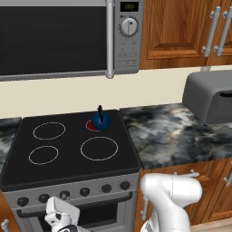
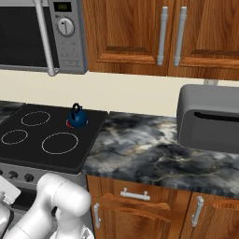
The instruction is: The kettle is done boiling. Turn off the stove, then wait for 300 timesteps before moving the kettle to the dining table.
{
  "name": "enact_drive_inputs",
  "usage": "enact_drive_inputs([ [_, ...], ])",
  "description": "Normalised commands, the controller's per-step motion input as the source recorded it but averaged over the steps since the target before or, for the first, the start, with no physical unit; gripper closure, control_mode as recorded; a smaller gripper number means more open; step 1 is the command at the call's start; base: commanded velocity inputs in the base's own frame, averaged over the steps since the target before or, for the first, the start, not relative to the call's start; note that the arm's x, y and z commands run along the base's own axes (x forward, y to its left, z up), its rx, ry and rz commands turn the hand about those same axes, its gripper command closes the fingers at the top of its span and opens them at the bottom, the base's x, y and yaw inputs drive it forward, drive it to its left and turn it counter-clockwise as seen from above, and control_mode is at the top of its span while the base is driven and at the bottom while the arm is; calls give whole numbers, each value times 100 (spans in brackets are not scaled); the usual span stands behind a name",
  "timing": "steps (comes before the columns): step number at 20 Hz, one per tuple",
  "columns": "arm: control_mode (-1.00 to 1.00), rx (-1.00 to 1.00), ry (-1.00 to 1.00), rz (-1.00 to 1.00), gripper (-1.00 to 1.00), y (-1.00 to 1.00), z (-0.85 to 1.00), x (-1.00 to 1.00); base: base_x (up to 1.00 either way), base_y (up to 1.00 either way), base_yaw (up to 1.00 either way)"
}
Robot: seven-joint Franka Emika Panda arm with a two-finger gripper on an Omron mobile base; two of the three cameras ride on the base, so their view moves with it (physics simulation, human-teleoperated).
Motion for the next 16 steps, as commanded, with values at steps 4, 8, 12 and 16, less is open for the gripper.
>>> enact_drive_inputs([
  [4,-100,25,-5,6,100,0,0,0,0,0,0],
  [8,-100,26,-3,8,100,0,0,0,0,0,0],
  [12,-100,26,0,8,100,0,0,0,0,0,0],
  [16,-100,26,0,8,100,-3,0,0,0,0,0],
])
